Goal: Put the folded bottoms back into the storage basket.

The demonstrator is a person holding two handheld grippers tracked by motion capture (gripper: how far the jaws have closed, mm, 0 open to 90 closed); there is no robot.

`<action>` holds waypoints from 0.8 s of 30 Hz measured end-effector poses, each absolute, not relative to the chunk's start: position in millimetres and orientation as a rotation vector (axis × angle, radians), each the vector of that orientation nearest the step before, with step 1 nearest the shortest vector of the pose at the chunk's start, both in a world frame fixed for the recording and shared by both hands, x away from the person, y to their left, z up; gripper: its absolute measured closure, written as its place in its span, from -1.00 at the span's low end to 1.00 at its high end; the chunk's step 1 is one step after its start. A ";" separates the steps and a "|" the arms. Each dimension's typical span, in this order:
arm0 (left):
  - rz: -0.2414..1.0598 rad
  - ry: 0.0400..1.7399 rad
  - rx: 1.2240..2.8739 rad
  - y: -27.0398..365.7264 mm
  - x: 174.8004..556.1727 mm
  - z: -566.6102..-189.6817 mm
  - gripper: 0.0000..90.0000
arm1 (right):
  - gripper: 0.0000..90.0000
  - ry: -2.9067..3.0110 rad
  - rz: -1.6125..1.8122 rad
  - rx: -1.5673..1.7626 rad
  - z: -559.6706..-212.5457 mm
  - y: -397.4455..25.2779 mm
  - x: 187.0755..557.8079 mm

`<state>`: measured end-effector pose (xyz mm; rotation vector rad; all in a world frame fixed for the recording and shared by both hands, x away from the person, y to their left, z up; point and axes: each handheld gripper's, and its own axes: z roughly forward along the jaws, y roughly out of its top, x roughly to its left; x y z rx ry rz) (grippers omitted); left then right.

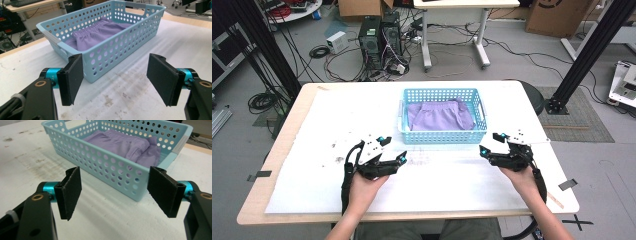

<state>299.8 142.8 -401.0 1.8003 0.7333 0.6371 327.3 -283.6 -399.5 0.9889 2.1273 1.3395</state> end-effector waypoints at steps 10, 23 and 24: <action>0.616 0.739 1.838 139.7 300.5 -412.0 -0.37 | -0.46 2.173 1.291 0.994 -411.1 -281.1 315.7; 0.619 0.728 1.873 130.0 301.1 -416.9 -0.37 | -0.46 2.196 1.225 0.981 -418.9 -276.8 313.3; 0.620 0.730 1.874 129.9 301.2 -417.0 -0.37 | -0.46 2.199 1.222 0.984 -419.2 -276.4 313.4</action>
